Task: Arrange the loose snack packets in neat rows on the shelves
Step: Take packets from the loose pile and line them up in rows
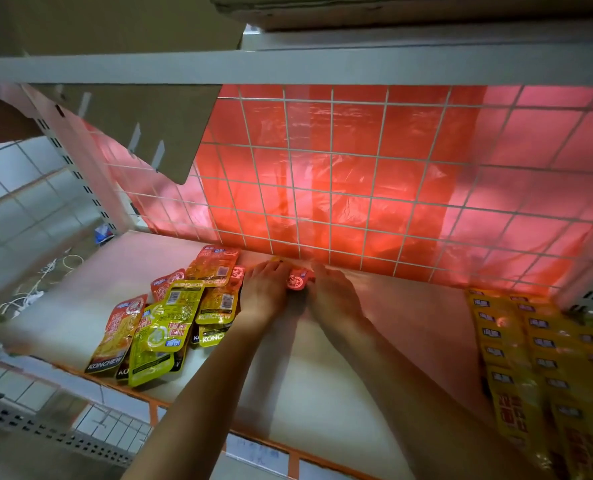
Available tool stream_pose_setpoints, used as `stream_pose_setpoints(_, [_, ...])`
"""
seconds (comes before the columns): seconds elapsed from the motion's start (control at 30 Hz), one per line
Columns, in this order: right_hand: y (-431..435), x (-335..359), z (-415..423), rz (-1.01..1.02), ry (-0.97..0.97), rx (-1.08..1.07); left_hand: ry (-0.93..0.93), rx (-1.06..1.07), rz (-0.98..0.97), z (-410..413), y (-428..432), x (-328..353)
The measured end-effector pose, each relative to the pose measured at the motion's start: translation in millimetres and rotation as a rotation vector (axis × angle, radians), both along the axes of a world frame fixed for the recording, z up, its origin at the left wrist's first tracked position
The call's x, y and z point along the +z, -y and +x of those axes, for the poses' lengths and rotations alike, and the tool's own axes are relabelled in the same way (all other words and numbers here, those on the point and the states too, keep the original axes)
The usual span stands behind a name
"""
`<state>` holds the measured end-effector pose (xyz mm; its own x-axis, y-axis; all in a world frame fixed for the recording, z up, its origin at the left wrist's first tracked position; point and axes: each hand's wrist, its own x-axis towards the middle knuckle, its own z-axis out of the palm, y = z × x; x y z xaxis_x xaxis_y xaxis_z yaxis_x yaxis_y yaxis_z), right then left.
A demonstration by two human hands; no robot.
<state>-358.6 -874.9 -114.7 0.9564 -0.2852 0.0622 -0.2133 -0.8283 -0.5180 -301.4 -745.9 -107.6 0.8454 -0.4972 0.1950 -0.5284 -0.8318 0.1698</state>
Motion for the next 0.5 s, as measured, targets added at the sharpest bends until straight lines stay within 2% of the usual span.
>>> stream_pose_setpoints(0.13, [10, -2, -14, 0.022, 0.124, -0.004, 0.031, -0.028, -0.017, -9, 3, 1])
stream_pose_setpoints(0.2, [12, -2, -22, 0.102, 0.186, -0.04, 0.053, -0.045, -0.028, -13, 6, 1])
stream_pose_setpoints(0.3, [20, 3, -35, 0.454, 0.28, -0.206, 0.031, -0.057, -0.147, -23, 11, 7])
stream_pose_setpoints(0.4, [35, 12, -48, 0.695, 0.407, -0.267, -0.07, -0.104, -0.325, -36, 18, 19])
stream_pose_setpoints(0.47, [42, 21, -57, 0.87, 0.486, -0.279, -0.201, -0.121, -0.471, -46, 25, 28])
stream_pose_setpoints(0.5, [44, 26, -61, 0.943, 0.505, -0.275, -0.325, -0.11, -0.61, -52, 30, 32])
